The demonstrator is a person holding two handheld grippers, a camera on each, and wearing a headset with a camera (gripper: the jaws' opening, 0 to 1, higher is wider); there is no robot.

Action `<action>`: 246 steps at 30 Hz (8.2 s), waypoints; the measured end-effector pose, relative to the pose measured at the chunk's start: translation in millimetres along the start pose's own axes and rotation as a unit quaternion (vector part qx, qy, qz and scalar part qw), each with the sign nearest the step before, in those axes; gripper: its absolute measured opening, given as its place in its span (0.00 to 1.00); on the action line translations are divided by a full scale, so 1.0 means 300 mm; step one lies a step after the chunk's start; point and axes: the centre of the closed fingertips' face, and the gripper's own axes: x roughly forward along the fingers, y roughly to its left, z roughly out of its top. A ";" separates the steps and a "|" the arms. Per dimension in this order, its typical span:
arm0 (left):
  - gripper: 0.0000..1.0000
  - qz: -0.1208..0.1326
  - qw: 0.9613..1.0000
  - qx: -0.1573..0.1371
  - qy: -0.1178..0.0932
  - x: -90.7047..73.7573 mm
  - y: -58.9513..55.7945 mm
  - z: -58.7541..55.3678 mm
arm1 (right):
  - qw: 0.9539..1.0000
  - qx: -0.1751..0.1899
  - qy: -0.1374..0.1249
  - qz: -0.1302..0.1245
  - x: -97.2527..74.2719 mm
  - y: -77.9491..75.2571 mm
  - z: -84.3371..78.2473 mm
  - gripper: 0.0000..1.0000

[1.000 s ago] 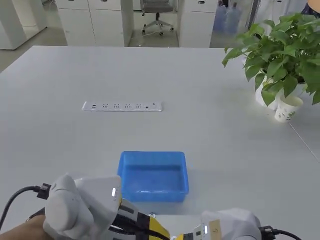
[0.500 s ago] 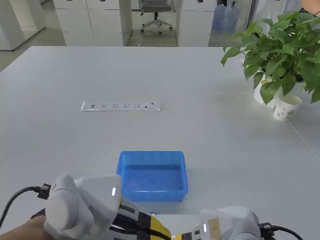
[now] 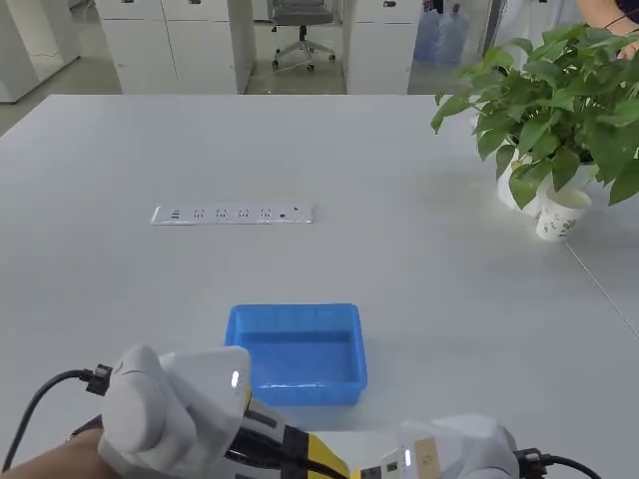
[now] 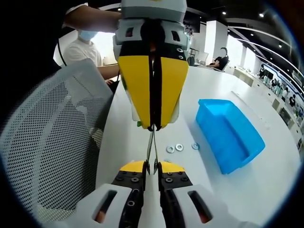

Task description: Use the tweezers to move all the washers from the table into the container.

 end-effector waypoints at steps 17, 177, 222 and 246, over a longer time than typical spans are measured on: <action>0.03 0.001 1.000 -0.002 0.009 -0.037 0.033 0.012 | 1.000 -0.014 -0.012 -0.011 -0.004 -0.028 0.039 0.12; 0.03 0.010 1.000 0.002 0.021 -0.113 0.185 0.080 | 0.999 -0.003 -0.015 -0.051 -0.054 -0.207 0.110 0.08; 0.03 0.033 0.997 0.040 0.049 -0.154 0.447 0.131 | 0.995 -0.014 -0.026 -0.092 -0.048 -0.501 0.168 0.09; 0.03 0.026 0.996 0.029 0.074 -0.095 0.493 0.040 | 0.996 0.005 -0.001 -0.084 0.019 -0.524 0.078 0.11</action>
